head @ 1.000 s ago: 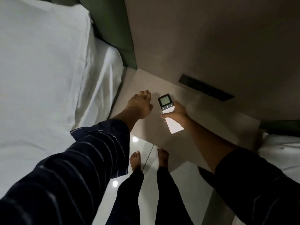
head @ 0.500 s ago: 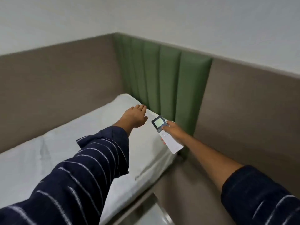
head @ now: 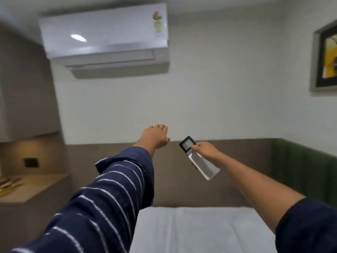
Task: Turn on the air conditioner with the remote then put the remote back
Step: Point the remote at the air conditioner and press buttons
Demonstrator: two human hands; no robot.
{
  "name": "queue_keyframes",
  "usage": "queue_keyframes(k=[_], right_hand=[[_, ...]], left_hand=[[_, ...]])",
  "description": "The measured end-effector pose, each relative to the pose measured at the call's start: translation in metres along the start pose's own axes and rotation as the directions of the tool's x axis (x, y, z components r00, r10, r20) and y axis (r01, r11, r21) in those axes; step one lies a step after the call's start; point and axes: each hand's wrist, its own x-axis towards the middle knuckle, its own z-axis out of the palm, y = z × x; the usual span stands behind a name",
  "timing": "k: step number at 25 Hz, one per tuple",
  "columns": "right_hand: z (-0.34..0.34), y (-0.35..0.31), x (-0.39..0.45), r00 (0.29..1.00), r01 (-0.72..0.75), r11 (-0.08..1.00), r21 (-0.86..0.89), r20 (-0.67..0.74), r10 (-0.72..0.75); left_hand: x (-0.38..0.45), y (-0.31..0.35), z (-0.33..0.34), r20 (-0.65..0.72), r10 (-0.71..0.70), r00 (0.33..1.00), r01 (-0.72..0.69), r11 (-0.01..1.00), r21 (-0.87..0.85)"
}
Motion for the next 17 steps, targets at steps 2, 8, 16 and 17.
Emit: queue_keyframes(k=[2, 8, 16, 17], right_hand=[[0.033, -0.074, 0.021, 0.999, 0.028, 0.979, 0.201, 0.032, -0.035], [0.085, -0.219, 0.049, 0.986, 0.033, 0.918, 0.395, 0.135, -0.093], [0.089, -0.259, 0.039, 0.971, 0.007, 0.92, 0.392, 0.219, -0.1], [0.087, -0.261, 0.035, 0.969, 0.015, 0.919, 0.394, 0.22, -0.111]], left_hand=[[-0.01, -0.081, -0.023, -0.039, -0.114, 0.993, 0.116, 0.993, 0.038], [-0.041, -0.211, -0.073, -0.083, -0.322, 0.943, 0.329, 0.941, 0.084], [-0.06, -0.234, -0.099, -0.153, -0.316, 0.936, 0.326, 0.944, 0.049], [-0.062, -0.236, -0.101, -0.164, -0.316, 0.935, 0.328, 0.943, 0.053]])
